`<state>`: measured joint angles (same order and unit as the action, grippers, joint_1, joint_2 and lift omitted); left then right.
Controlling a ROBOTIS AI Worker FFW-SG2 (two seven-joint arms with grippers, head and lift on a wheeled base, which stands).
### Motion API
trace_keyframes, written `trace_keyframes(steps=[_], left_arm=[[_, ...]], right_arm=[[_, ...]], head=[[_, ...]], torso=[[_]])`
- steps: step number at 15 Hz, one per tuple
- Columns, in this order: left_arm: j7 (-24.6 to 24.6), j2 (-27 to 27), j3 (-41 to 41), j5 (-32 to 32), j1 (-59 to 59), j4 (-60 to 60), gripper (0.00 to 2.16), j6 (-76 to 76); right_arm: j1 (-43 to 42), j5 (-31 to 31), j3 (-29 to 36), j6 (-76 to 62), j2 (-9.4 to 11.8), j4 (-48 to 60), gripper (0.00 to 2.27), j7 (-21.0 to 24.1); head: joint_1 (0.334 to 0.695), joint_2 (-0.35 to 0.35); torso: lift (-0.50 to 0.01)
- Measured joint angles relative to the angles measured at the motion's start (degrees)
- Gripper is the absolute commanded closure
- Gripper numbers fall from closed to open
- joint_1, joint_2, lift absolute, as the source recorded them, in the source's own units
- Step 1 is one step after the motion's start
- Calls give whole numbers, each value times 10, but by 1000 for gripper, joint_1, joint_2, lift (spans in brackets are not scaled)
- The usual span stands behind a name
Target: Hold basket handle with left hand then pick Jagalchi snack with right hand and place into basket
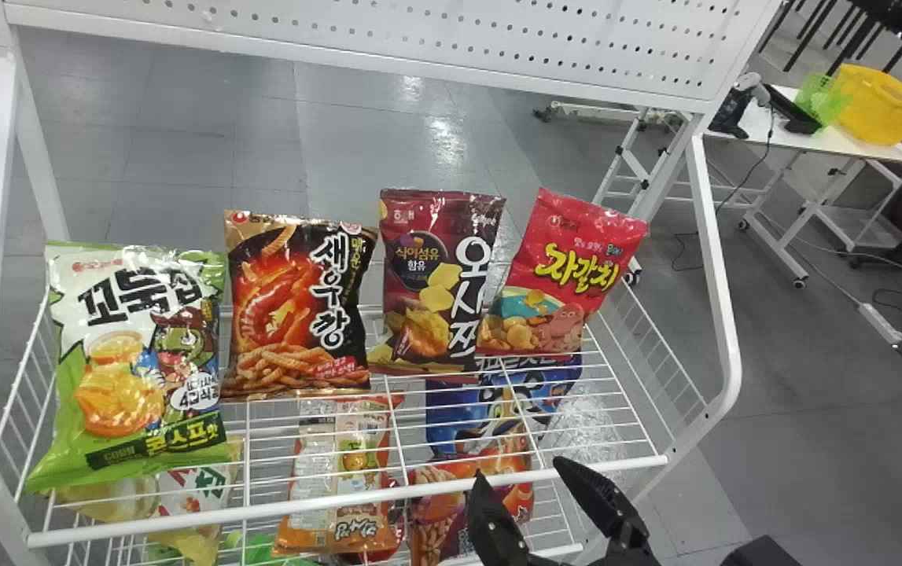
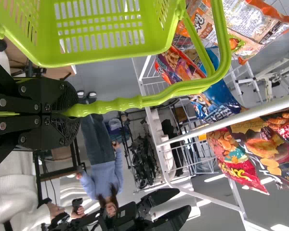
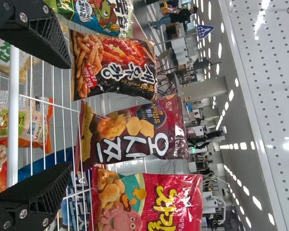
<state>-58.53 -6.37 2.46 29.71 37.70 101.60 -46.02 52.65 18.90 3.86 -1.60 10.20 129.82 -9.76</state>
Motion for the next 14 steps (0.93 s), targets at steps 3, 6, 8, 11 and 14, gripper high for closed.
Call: trace_keyframes(steps=[3, 6, 8, 11, 14], left_arm=[[0, 0, 0, 0, 0, 0, 1669, 0], [-1, 0, 0, 0, 1, 0, 1669, 0], [-2, 0, 1, 0, 2, 0, 1669, 0], [-2, 0, 1, 0, 3, 1, 1669, 0], [-2, 0, 1, 0, 4, 1, 1669, 0]], right_arm=[[0, 2, 0, -3, 0, 0, 90, 0], [0, 5, 0, -9, 0, 0, 90, 0], [-1, 6, 0, -11, 1, 0, 93, 0], [-5, 8, 1, -12, 2, 0, 97, 3], [-24, 8, 8, -7, 1, -2, 97, 22]], head=[[695, -350], [695, -350], [695, -350], [695, -350], [695, -350]], torso=[[-10], [-10], [-10], [-10], [-10]])
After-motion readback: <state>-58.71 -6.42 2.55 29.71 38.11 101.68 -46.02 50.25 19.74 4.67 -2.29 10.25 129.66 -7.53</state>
